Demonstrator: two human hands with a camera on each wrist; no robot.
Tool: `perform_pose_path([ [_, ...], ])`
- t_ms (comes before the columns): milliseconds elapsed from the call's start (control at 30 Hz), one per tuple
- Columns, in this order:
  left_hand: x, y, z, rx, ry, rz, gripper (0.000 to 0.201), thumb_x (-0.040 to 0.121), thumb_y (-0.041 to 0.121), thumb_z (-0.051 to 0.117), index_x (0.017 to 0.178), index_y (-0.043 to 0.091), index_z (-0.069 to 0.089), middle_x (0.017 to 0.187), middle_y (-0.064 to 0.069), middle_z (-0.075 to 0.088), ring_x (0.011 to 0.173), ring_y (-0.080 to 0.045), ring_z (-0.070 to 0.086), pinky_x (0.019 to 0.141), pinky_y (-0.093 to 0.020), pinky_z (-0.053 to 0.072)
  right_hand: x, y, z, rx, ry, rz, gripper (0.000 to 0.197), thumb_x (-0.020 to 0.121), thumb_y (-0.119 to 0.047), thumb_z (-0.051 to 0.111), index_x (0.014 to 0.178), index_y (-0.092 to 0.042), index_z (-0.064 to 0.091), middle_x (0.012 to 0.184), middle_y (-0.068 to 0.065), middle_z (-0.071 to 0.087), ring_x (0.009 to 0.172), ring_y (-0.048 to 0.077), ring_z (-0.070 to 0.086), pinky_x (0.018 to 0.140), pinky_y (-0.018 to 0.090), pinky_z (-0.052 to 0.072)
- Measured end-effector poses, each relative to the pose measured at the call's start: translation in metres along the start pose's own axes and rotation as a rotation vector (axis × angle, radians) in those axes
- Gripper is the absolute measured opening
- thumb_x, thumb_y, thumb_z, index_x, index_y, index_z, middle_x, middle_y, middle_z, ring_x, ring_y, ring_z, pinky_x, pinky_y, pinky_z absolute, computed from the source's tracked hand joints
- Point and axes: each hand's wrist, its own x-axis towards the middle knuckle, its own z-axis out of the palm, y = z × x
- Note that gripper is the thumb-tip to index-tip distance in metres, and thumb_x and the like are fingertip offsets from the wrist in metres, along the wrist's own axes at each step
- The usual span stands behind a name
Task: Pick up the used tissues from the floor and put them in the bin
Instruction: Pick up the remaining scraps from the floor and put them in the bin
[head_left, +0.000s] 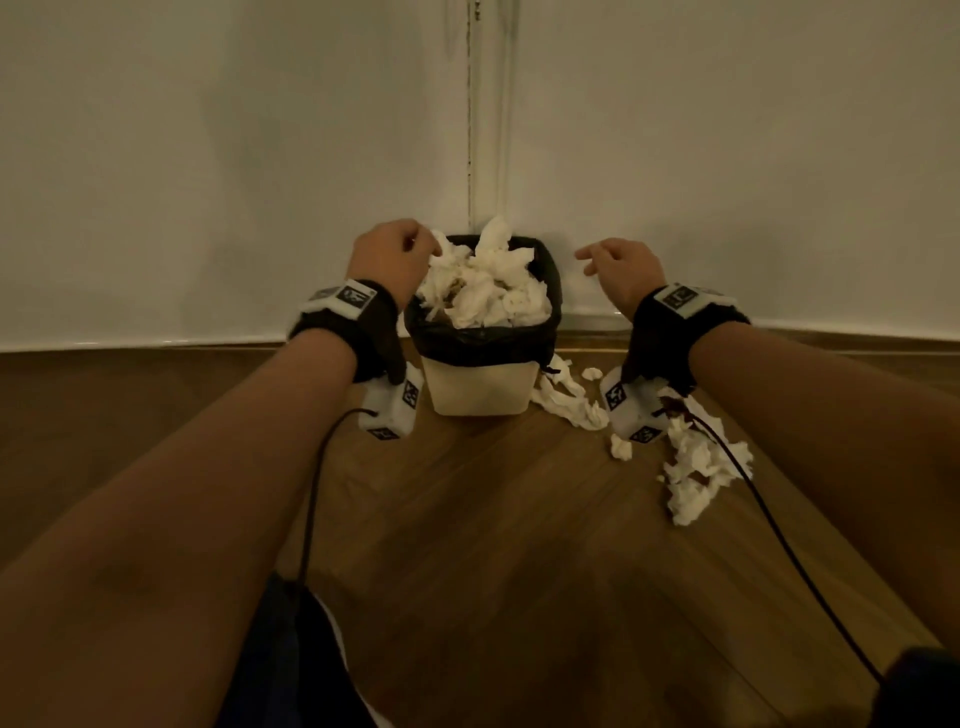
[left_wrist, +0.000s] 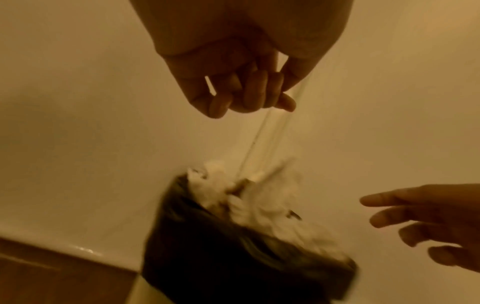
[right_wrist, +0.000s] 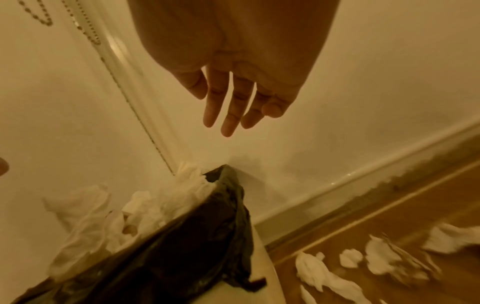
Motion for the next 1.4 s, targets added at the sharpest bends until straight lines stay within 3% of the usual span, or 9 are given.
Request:
perform_pose_path([
  [100,-0.019,0.023,0.032,0.025,-0.070,0.043,0.029,0.093,0.025,0.042,0.081,0.018,0.067,0.070,0.003,0.056,0.061,-0.011,0.049,0.063,-0.022,0.035,-0.017,0.022,-0.009,0.058,0.026,0.050,0.032,0.096,-0.019,0.039,0.109,-0.015,0.068,0.102,0.008,0.069,0.070,0.007,0.053,0.056,0.016,0.038],
  [300,-0.044,0.062,0.111,0.003,-0.267,0.132,0.028,0.095,0.028,0.042,0.079,0.018,0.062,0.067,0.008,0.054,0.060,-0.004,0.048,0.062,-0.021,0.035,-0.044,0.077,-0.033,0.070,0.036,0.169,0.028,0.095,-0.020,0.045,0.108,-0.013,0.068,0.096,0.010,0.071,0.059,0.000,0.049,0.053,0.015,0.037],
  [467,-0.062,0.075,0.184,0.013,-0.486,0.167,0.018,0.091,0.031,0.047,0.081,0.029,0.063,0.078,0.006,0.063,0.070,-0.011,0.059,0.063,-0.024,0.047,-0.066,0.140,-0.054,-0.026,0.011,0.309,0.022,0.092,-0.017,0.051,0.107,-0.012,0.067,0.100,0.009,0.071,0.093,0.021,0.065,0.080,0.028,0.051],
  [567,-0.077,0.070,0.229,0.087,-0.614,0.187,0.015,0.090,0.023,0.049,0.086,0.035,0.059,0.085,0.003,0.066,0.072,-0.012,0.059,0.059,-0.022,0.042,-0.082,0.182,-0.059,-0.060,-0.037,0.424,0.023,0.091,-0.013,0.052,0.109,-0.012,0.067,0.103,0.010,0.071,0.098,0.024,0.065,0.085,0.034,0.053],
  [767,-0.105,0.038,0.299,0.311,-0.746,0.130,0.026,0.091,0.013,0.049,0.112,0.024,0.060,0.124,-0.007,0.052,0.112,-0.026,0.052,0.092,-0.035,0.044,-0.115,0.239,-0.046,-0.185,-0.129,0.566,0.030,0.091,-0.011,0.048,0.114,-0.018,0.064,0.108,0.006,0.064,0.087,0.019,0.060,0.068,0.026,0.043],
  [933,-0.121,0.009,0.320,0.404,-0.615,-0.168,0.026,0.093,0.019,0.041,0.117,0.021,0.053,0.130,-0.011,0.045,0.121,-0.031,0.043,0.098,-0.046,0.040,-0.133,0.259,-0.022,-0.378,-0.252,0.505,0.031,0.092,-0.018,0.050,0.122,-0.018,0.058,0.129,0.010,0.050,0.119,0.027,0.046,0.097,0.034,0.041],
  [1067,-0.129,-0.015,0.327,0.383,-0.577,-0.331,0.032,0.093,0.022,0.048,0.124,0.017,0.047,0.134,-0.014,0.041,0.125,-0.032,0.039,0.098,-0.045,0.038,-0.144,0.266,-0.001,-0.451,-0.317,0.415,0.052,0.089,-0.033,0.058,0.137,-0.024,0.041,0.139,0.006,0.035,0.127,0.031,0.033,0.104,0.039,0.034],
  [1267,-0.124,-0.035,0.333,0.299,-0.543,-0.331,0.040,0.090,0.008,0.050,0.130,0.015,0.047,0.136,-0.014,0.038,0.124,-0.032,0.041,0.100,-0.041,0.038,-0.137,0.272,0.019,-0.510,-0.615,0.235,0.082,0.084,-0.021,0.059,0.146,-0.044,0.009,0.156,-0.005,0.002,0.144,0.033,0.001,0.113,0.049,0.024],
  [1400,-0.117,-0.036,0.335,0.276,-0.618,-0.234,0.039,0.089,0.008,0.055,0.126,0.019,0.054,0.137,-0.011,0.037,0.120,-0.029,0.047,0.100,-0.038,0.041,-0.135,0.270,0.028,-0.602,-0.742,0.123,0.087,0.085,-0.006,0.056,0.149,-0.034,0.004,0.157,-0.009,-0.011,0.145,0.028,-0.008,0.114,0.048,0.024],
])
